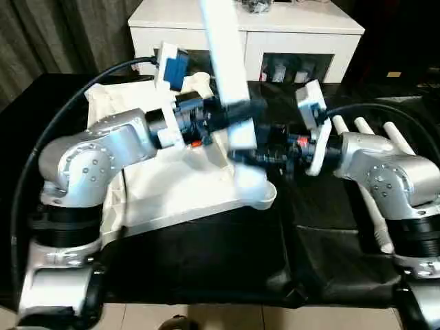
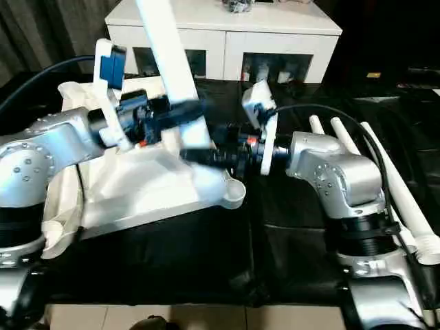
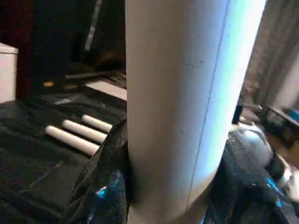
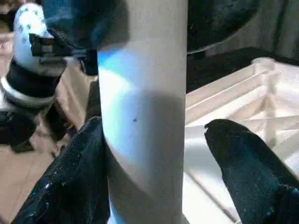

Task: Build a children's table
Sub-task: Pick table leg

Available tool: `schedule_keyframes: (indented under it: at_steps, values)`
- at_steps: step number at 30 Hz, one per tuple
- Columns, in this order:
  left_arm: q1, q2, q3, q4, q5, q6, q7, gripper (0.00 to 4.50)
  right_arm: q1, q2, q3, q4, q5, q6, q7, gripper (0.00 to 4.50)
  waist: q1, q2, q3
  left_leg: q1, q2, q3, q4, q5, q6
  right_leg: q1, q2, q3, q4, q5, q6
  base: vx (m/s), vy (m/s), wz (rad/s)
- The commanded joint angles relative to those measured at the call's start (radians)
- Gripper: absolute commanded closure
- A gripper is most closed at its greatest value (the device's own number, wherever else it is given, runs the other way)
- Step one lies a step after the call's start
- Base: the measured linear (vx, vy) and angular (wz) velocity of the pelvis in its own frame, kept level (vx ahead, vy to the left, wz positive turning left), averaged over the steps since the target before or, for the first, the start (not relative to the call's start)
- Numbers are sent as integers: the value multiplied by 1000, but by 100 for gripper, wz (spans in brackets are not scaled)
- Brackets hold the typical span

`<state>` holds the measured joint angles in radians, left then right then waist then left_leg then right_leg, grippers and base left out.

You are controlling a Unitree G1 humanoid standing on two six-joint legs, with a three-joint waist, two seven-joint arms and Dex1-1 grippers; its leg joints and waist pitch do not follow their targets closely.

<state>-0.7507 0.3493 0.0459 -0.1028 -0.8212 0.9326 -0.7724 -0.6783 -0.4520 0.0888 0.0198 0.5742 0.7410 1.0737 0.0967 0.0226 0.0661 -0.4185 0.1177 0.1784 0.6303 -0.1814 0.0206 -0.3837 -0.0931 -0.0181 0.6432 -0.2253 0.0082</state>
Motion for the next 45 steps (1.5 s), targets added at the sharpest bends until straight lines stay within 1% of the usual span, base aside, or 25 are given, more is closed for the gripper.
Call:
schedule_keyframes:
  at_steps: [1, 5, 7, 8, 11, 12, 17, 18, 19, 23, 24, 26, 28, 31, 32, 33, 34, 35, 36, 38, 39, 42, 43, 44, 45]
  values:
    - [-22, 16, -27, -4, 5, -7, -47, 262, 5, -31, 21, 3, -35, 7, 7, 61, -2, 6, -75, 49, 91, -40, -97, -232, -68, 24, -56, 24, -63, -39, -243, 0, 0, 0]
    - [-35, 28, -54, 10, 23, -19, -89, 262, 16, -38, 53, -12, -38, 19, 28, 60, -5, 5, -75, 47, 91, -40, -96, -227, -69, 27, -59, 26, -62, -29, -247, 0, 0, 0]
    - [-36, 30, -58, 10, 24, -19, -93, 262, 17, -38, 55, -13, -38, 20, 30, 60, -5, 5, -76, 46, 92, -40, -96, -216, -63, 28, -60, 26, -61, -16, -252, 0, 0, 0]
    - [-38, 36, -68, 11, 26, -21, -103, 262, 17, -39, 61, -15, -35, 23, 35, 60, -6, 7, -77, 47, 91, -41, -95, -211, -61, 29, -59, 25, -60, -4, -257, 0, 0, 0]
    - [-41, 43, -86, 12, 35, -31, -122, 262, 16, -39, 71, -17, -24, 26, 44, 60, -7, 6, -77, 46, 92, -40, -95, -215, -56, 29, -60, 24, -59, 1, -267, 0, 0, 0]
    - [-44, 45, -91, 14, 39, -34, -130, 262, 15, -39, 75, -18, -20, 28, 49, 76, -7, 6, -76, 47, 92, -40, -95, -223, -56, 28, -59, 25, -60, -8, -269, 0, 0, 0]
    - [-51, 54, -109, 18, 57, -49, -167, 262, 14, -38, 81, -18, -6, 38, 78, 104, -6, 5, -75, 48, 93, -40, -96, -234, -58, 28, -61, 25, -61, -28, -270, 0, 0, 0]
    - [-50, 56, -111, 17, 57, -51, -171, 262, 15, -38, 82, -19, -4, 40, 82, 122, -6, 5, -75, 49, 93, -40, -96, -234, -60, 27, -60, 25, -60, -27, -270, 0, 0, 0]
    - [-50, 57, -114, 16, 58, -53, -175, 262, 15, -37, 83, -19, -1, 42, 86, 131, -5, 3, -76, 48, 92, -40, -95, -227, -57, 29, -61, 25, -59, -20, -274, 0, 0, 0]
    - [-50, 61, -119, 15, 59, -60, -185, 262, 15, -33, 88, -13, 3, 42, 92, 166, -5, 3, -77, 46, 93, -39, -93, -208, -49, 29, -62, 25, -58, -2, -278, 0, 0, 0]
    - [-48, 63, -121, 12, 58, -60, -190, 262, 15, -31, 89, -10, 5, 41, 94, 183, -5, 3, -77, 46, 92, -39, -93, -204, -47, 29, -62, 25, -57, -1, -279, 0, 0, 0]
    - [-47, 64, -123, 9, 58, -59, -196, 262, 16, -29, 88, -10, 6, 41, 94, 183, -5, 4, -77, 47, 92, -39, -93, -206, -46, 29, -62, 25, -58, -3, -280, 0, 0, 0]
    - [-42, 69, -127, 1, 59, -59, -209, 262, 18, -26, 86, -14, 8, 44, 95, 210, -5, 5, -77, 48, 93, -39, -94, -214, -50, 28, -60, 24, -57, -9, -281, 0, 0, 0]
    - [-40, 71, -130, -2, 59, -59, -213, 262, 20, -25, 85, -16, 8, 44, 94, 223, -4, 5, -76, 47, 93, -39, -94, -219, -53, 28, -62, 24, -57, -12, -280, 0, 0, 0]
    - [-37, 73, -132, -4, 59, -59, -216, 262, 22, -24, 84, -19, 9, 45, 93, 241, -5, 8, -77, 48, 93, -39, -94, -222, -57, 27, -60, 24, -57, -13, -278, 0, 0, 0]
    - [-36, 73, -134, -4, 60, -60, -218, 262, 24, -22, 82, -21, 9, 45, 90, 246, -5, 7, -76, 48, 93, -39, -95, -225, -59, 27, -60, 24, -57, -14, -278, 0, 0, 0]
    - [-35, 75, -138, -2, 70, -67, -215, 262, 27, -19, 79, -24, 11, 45, 85, 250, -5, 11, -77, 48, 92, -40, -94, -227, -62, 28, -61, 24, -56, -13, -276, 0, 0, 0]
    - [-35, 75, -138, -2, 70, -67, -215, 262, 27, -19, 79, -24, 11, 45, 85, 253, -5, 9, -77, 48, 92, -40, -95, -227, -62, 27, -60, 24, -57, -11, -276, 0, 0, 0]
    - [-42, 75, -137, 13, 63, -37, -202, 227, 30, -16, 75, -27, 13, 44, 77, 257, -6, 9, -77, 48, 91, -39, -94, -225, -62, 27, -60, 24, -56, -3, -278, 0, 0, 0]
    - [-53, 74, -134, 35, 62, -3, -178, 193, 34, -13, 68, -30, 16, 44, 63, 257, -6, 9, -77, 48, 90, -38, -93, -223, -62, 26, -60, 25, -56, -4, -280, 0, 0, 0]
    - [-57, 71, -134, 51, 80, -14, -169, 183, 37, -9, 60, -33, 20, 47, 50, 260, -5, 9, -77, 48, 91, -40, -94, -226, -62, 27, -60, 25, -57, -11, -279, 0, 0, 0]
    - [-57, 69, -130, 64, 93, -30, -162, 183, 41, -4, 51, -35, 21, 49, 38, 260, -5, 9, -78, 48, 91, -40, -94, -219, -65, 28, -60, 24, -57, 0, -278, 0, 0, 0]
    - [-58, 66, -124, 72, 94, -33, -157, 157, 44, -1, 47, -35, 22, 50, 32, 262, -5, 8, -78, 48, 92, -40, -95, -220, -66, 28, -60, 24, -57, 1, -278, 0, 0, 0]
    - [-59, 63, -115, 83, 98, -37, -146, 148, 47, 3, 39, -36, 23, 52, 21, 263, -4, 9, -78, 47, 91, -40, -94, -222, -67, 28, -61, 24, -56, 2, -278, 0, 0, 0]
    - [-63, 60, -104, 97, 103, -44, -129, 146, 51, 8, 31, -36, 26, 55, 9, 263, -4, 12, -78, 47, 90, -41, -95, -230, -69, 28, -61, 24, -56, -10, -275, 0, 0, 0]
